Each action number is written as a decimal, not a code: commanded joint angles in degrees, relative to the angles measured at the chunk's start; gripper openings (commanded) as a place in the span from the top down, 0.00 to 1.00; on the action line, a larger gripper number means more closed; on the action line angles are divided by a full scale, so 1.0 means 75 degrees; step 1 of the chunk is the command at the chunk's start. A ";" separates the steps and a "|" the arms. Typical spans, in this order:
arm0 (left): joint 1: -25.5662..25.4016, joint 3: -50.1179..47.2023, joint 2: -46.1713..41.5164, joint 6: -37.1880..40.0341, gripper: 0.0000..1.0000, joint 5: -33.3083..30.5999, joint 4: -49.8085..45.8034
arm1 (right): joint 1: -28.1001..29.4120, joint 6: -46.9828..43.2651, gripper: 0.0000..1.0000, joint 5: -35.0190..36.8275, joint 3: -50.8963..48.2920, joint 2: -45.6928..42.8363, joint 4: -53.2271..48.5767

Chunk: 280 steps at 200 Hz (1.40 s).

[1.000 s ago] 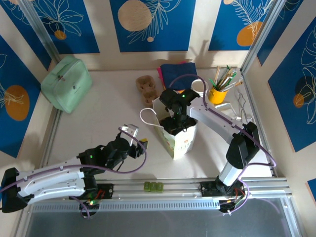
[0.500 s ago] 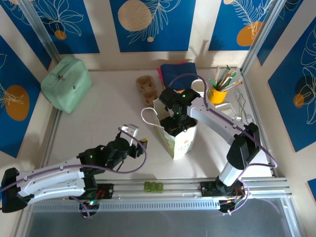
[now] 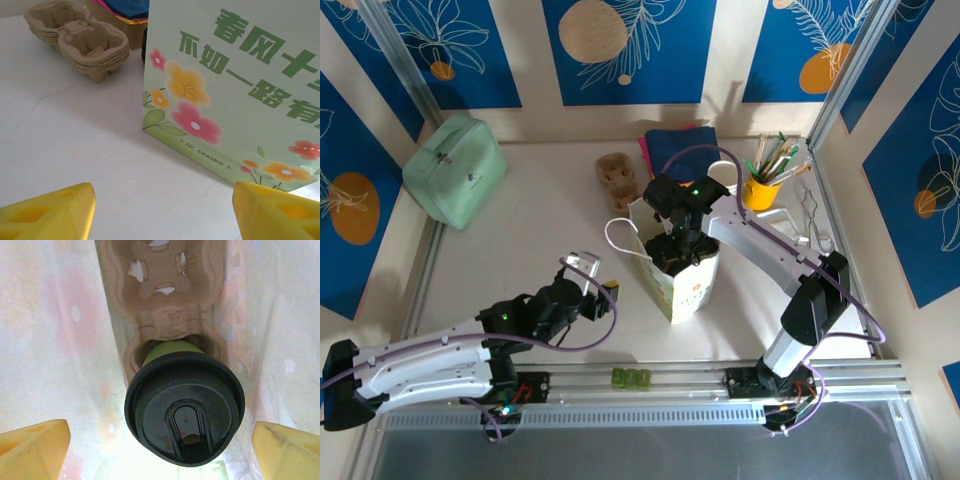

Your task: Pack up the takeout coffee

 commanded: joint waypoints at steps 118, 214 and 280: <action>0.0043 -0.0042 -0.0044 -0.0116 0.27 -0.0129 -0.0071 | 0.0070 -0.0011 0.11 0.0141 0.0636 -0.0386 -0.0565; 0.0048 -0.0030 -0.0045 -0.0093 0.27 -0.0135 -0.0052 | 0.0046 -0.0036 0.19 0.0063 0.0936 -0.0566 -0.0629; 0.0049 0.0011 -0.0039 -0.0058 0.27 -0.0135 -0.0046 | 0.0046 -0.0078 0.24 -0.0300 0.1329 -0.0767 -0.0683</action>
